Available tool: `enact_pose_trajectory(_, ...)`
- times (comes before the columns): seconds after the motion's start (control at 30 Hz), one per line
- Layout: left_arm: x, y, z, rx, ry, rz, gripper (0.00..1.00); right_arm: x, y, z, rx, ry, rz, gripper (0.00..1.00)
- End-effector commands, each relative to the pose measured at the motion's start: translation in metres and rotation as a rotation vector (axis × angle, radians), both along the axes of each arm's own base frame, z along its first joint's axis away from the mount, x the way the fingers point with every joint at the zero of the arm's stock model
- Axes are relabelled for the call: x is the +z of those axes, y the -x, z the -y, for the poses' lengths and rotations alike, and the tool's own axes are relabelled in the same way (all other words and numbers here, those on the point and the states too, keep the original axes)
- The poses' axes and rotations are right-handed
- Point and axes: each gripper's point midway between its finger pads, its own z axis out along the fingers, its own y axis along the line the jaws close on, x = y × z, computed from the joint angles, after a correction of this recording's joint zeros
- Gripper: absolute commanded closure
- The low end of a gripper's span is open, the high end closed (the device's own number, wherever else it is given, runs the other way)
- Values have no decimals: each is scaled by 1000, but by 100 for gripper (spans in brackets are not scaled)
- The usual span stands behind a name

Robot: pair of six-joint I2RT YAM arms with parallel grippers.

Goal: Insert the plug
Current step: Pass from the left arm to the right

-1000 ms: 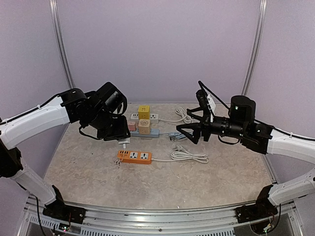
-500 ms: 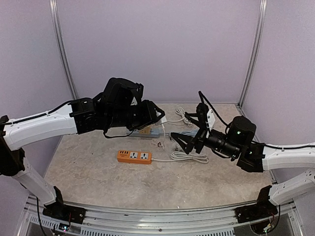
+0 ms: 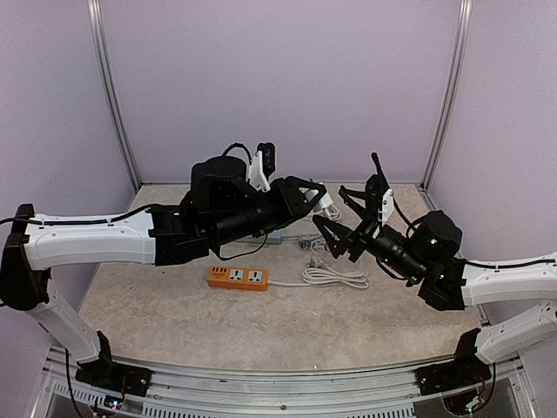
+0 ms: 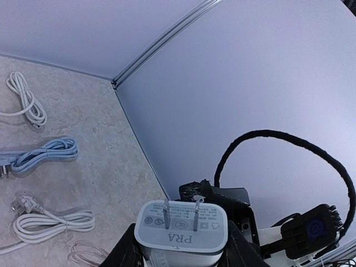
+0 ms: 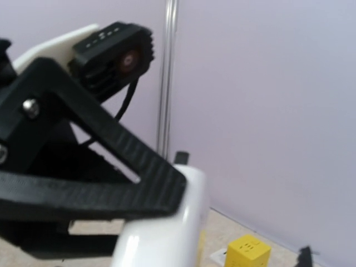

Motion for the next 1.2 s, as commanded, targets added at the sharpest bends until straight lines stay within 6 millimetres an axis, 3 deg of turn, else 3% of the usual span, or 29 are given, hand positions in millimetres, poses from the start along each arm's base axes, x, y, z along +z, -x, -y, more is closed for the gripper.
enact_pose_trajectory(0.0, 22, 2, 5, -18, 127, 51, 90, -1, -2, 4, -41, -16, 26, 17)
enact_pose_trajectory(0.23, 20, 3, 14, -38, 166, 29, 90, -3, -5, 10, -82, -13, 67, 35)
enact_pose_trajectory(1.07, 6, 6, 30, -96, 210, -19, 90, 11, -5, 15, -115, -44, 127, 54)
enact_pose_trajectory(1.17, 8, 6, 31, -98, 219, -15, 90, 11, -4, 14, -110, -39, 134, 71)
